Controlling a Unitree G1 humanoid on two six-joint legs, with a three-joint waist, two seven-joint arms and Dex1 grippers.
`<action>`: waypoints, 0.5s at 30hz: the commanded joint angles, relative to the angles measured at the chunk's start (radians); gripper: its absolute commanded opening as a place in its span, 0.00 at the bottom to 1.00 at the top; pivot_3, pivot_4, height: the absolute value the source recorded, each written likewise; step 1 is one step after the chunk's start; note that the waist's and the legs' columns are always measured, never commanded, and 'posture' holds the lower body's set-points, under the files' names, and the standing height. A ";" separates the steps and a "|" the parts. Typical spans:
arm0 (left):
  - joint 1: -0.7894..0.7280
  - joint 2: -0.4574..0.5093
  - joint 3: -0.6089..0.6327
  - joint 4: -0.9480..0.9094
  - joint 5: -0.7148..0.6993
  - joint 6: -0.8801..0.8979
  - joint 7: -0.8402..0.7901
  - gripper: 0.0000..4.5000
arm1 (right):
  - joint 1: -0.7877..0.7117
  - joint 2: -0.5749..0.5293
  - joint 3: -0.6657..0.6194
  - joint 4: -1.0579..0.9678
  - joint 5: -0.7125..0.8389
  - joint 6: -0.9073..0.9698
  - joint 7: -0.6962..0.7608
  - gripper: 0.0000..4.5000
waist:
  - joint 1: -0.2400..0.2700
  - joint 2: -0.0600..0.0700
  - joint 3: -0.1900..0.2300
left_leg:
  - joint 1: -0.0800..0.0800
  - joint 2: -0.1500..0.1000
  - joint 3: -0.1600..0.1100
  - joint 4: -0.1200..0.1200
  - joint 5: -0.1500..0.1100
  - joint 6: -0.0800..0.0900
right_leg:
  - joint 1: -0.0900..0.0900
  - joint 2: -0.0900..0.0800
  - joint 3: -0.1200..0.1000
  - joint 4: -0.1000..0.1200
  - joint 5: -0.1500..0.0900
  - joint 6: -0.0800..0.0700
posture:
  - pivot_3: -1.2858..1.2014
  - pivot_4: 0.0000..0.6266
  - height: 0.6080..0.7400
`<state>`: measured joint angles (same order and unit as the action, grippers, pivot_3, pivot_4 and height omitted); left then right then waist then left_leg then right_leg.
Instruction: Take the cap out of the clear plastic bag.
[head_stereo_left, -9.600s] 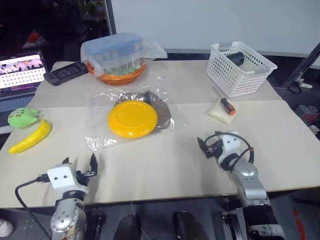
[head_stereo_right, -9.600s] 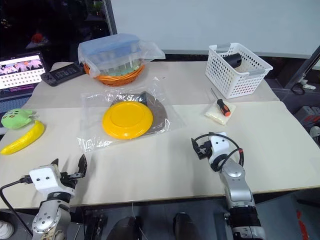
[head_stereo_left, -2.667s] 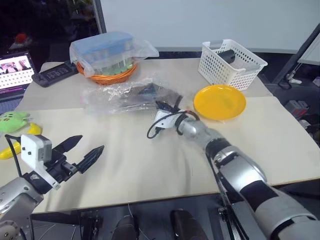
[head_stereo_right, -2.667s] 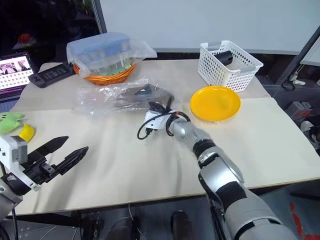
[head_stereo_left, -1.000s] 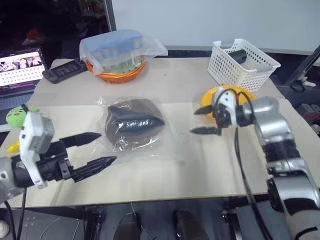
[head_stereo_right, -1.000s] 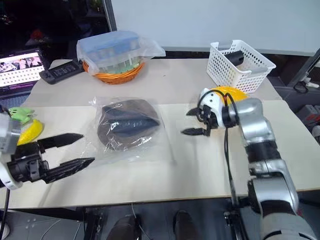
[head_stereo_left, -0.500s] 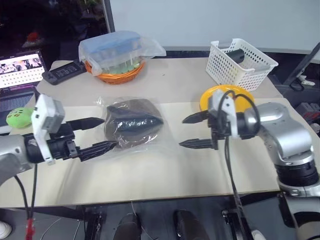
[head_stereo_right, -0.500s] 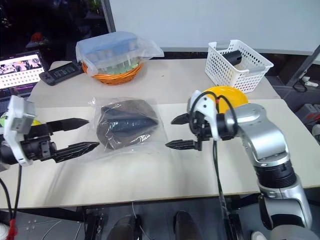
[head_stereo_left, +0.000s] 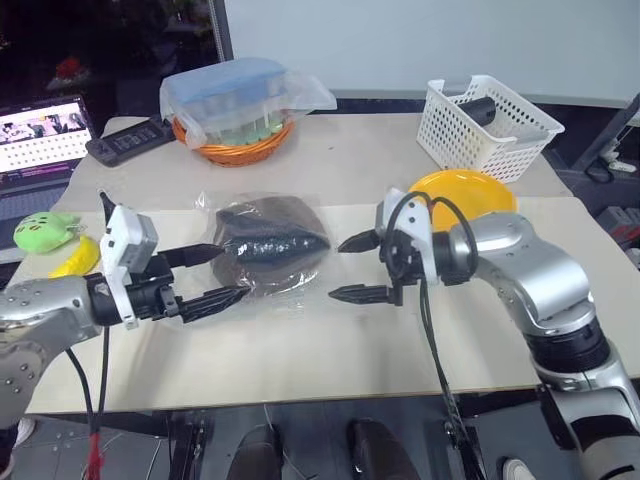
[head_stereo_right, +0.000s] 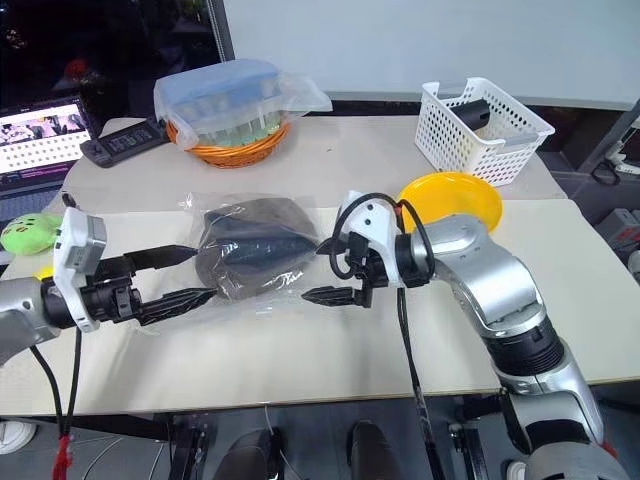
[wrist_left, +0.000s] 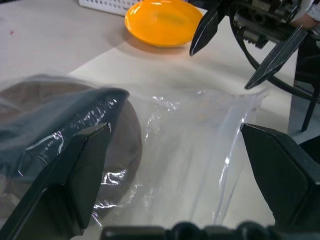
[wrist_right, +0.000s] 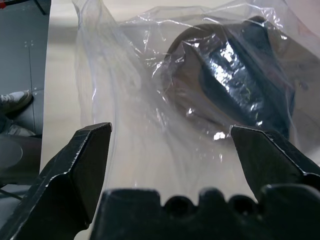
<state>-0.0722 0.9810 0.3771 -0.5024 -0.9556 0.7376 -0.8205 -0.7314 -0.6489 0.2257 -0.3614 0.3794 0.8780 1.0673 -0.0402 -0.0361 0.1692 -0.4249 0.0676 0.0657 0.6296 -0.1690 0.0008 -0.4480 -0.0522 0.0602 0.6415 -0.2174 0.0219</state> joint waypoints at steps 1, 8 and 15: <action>-0.009 -0.010 0.016 -0.025 0.011 -0.018 -0.005 1.00 | 0.019 -0.013 -0.001 -0.026 0.017 -0.011 -0.007 1.00 | 0.000 0.000 0.000 | 0.000 0.000 0.000 0.000 0.000 0.000 | 0.000 0.000 0.000 0.000 0.000 0.000 | 0.52 0.24 1.00; -0.046 -0.014 -0.007 -0.009 0.024 -0.014 -0.011 1.00 | 0.045 -0.023 0.010 -0.044 0.011 -0.004 -0.037 1.00 | -0.001 0.000 0.000 | 0.000 0.000 0.000 0.003 0.000 0.000 | 0.000 0.000 0.000 0.001 -0.003 -0.001 | 0.52 0.24 1.00; -0.089 -0.018 -0.038 0.013 0.042 -0.013 -0.025 1.00 | 0.058 -0.038 -0.006 -0.095 0.064 0.031 -0.051 1.00 | 0.000 0.000 0.000 | 0.000 0.000 0.000 0.004 0.000 0.000 | 0.001 0.000 0.000 0.001 -0.003 -0.001 | 0.52 0.24 1.00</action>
<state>-0.1347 0.9679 0.3318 -0.4883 -0.9186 0.7380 -0.8382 -0.6786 -0.6788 0.2499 -0.4184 0.4188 0.9010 1.0219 -0.0401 -0.0363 0.1693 -0.4249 0.0676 0.0656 0.6335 -0.1689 0.0008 -0.4469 -0.0521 0.0606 0.6426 -0.2203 0.0204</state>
